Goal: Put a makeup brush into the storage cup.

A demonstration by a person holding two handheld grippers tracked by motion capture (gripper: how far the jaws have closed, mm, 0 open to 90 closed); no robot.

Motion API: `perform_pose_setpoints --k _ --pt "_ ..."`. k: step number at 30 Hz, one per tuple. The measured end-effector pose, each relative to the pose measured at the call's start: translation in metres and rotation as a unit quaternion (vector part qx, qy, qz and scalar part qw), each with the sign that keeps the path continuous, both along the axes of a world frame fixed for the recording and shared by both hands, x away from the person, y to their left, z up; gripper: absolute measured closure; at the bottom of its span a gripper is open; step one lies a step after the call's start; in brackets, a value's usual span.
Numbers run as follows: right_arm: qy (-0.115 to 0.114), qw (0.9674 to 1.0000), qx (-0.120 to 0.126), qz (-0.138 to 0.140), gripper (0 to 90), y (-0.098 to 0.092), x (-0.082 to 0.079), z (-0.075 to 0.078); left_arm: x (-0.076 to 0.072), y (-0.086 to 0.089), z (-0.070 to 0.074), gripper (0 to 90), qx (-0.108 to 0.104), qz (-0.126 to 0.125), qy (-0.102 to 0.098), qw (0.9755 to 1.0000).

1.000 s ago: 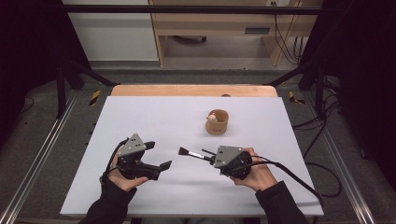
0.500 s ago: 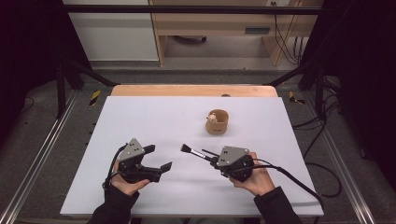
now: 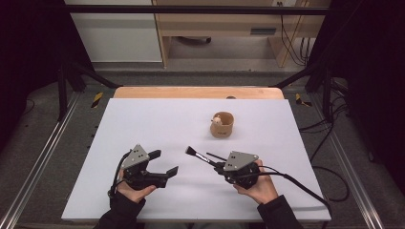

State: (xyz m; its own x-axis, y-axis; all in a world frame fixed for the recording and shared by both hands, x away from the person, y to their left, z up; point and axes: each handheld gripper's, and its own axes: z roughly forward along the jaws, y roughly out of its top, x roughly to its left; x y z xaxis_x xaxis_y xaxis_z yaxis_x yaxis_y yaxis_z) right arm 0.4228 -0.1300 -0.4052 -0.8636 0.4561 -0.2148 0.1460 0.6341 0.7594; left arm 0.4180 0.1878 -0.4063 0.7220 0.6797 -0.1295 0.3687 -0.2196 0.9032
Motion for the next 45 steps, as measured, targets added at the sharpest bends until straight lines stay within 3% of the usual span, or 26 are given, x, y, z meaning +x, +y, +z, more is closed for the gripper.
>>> perform_pose_setpoints --k 5,15,29,45 --pt "0.003 0.9999 0.009 -0.007 79.2 0.0 0.0 -0.002 -0.001 -0.002 -0.004 11.5 -0.016 0.006 -0.001 0.9999" --pt "0.006 0.9995 0.027 -0.014 79.2 -0.001 -0.001 -0.006 -0.002 -0.012 -0.012 11.3 -0.027 0.002 0.004 0.9996" --pt "0.009 0.9987 0.047 -0.019 79.1 0.002 -0.001 -0.008 -0.002 -0.022 -0.01 11.5 -0.066 -0.009 0.004 0.9978" --pt "0.002 0.9972 0.07 -0.025 79.2 0.001 -0.001 -0.006 0.004 -0.033 -0.007 12.0 -0.085 -0.015 0.008 0.9962"
